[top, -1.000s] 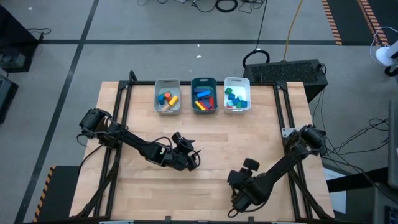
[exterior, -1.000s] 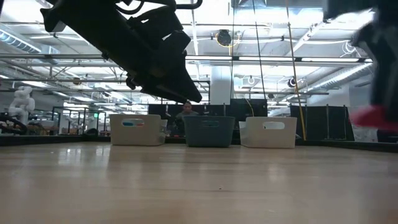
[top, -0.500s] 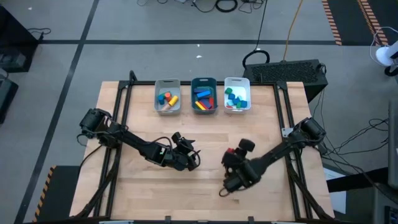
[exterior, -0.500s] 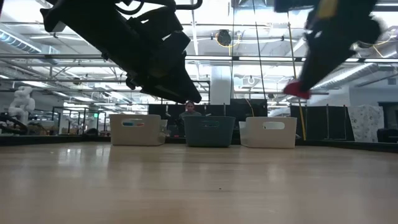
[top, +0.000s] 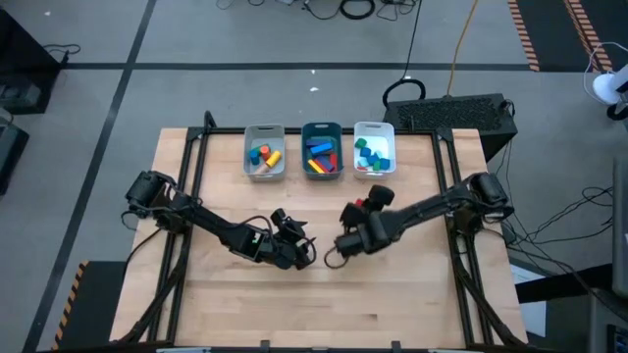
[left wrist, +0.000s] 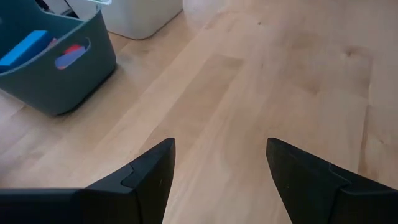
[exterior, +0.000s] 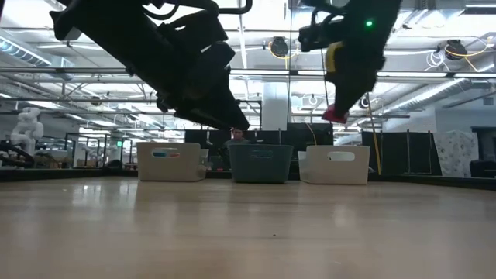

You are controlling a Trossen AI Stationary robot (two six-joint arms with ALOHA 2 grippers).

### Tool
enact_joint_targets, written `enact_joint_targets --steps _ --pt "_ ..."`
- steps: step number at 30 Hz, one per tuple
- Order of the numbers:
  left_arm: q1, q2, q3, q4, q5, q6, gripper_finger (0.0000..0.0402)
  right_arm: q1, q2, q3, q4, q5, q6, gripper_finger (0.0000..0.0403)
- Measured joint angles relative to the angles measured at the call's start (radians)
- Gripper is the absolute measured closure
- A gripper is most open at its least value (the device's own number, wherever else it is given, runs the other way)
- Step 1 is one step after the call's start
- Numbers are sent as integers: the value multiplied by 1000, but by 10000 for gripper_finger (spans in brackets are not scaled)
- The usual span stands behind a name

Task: Sort blocks by size
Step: Put the red half-circle block into the white bin

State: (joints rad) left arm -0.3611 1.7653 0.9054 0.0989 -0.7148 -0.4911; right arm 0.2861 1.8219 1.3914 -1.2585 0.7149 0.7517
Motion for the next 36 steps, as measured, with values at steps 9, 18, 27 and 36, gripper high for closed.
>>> enact_joint_targets --steps 9,18,27,36 --pt "0 0 0 -35 20 -1 149 -143 -104 0 -1 44 -114 284" --pt "-1 0 0 -34 23 -1 149 -338 -265 -101 192 79 -178 284" --pt "-2 0 0 -37 27 0 149 -548 -411 -486 638 122 -274 284" --pt "10 0 0 -37 28 6 149 -633 -464 -793 1319 108 -500 284"
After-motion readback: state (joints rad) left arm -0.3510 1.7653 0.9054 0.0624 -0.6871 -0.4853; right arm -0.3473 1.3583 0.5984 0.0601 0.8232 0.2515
